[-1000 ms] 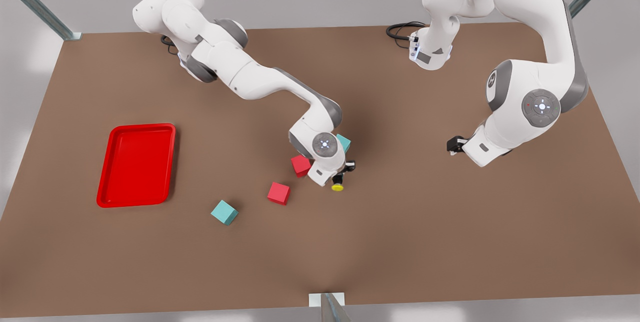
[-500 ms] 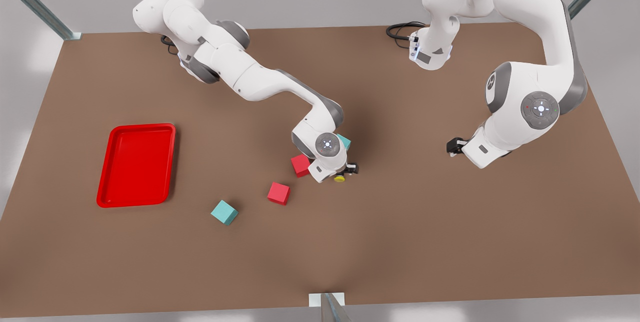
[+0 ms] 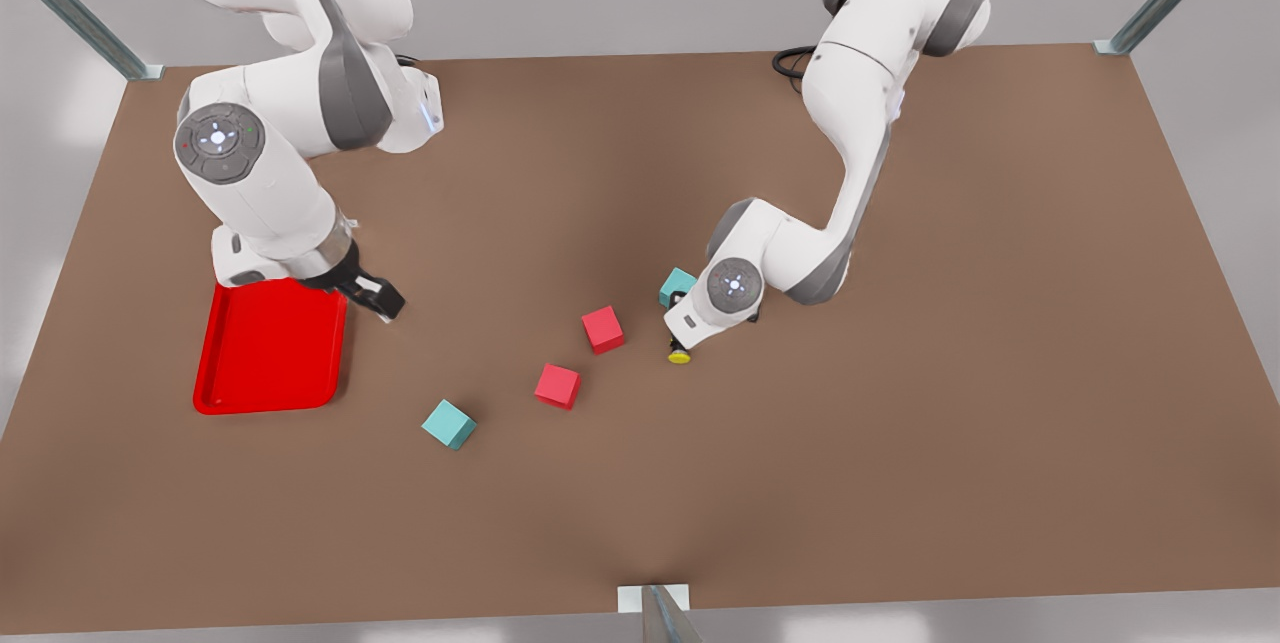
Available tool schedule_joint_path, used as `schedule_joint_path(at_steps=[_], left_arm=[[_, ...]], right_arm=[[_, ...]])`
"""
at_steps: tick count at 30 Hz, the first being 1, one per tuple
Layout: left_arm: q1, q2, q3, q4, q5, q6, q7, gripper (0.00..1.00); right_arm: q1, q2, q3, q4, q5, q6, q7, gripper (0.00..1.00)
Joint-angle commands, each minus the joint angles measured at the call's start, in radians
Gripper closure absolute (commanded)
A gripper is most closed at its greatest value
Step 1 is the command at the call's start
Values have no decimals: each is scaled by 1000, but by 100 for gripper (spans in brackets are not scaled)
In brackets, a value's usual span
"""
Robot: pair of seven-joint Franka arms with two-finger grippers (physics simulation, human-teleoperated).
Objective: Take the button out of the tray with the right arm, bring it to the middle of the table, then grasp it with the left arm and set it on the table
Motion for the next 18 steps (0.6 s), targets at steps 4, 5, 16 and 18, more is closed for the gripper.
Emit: schedule_joint_path(at_steps=[4, 5, 16, 18], left_arm=[[-28, 96, 1, 1, -14, 364, -696, 0], [-45, 100, 5, 1, -3, 364, -707, 0], [-83, 83, -1, -136, 158, 495, -633, 0], [-83, 80, -1, -153, 158, 496, -615, 0]], right_arm=[[-125, -20, -4, 59, 17, -113, -654, 0], [-129, -20, -4, 59, 14, -113, -656, 0], [-197, -5, -7, 61, -17, -113, -651, 0], [-197, -5, -7, 61, -7, -113, -653, 0]])
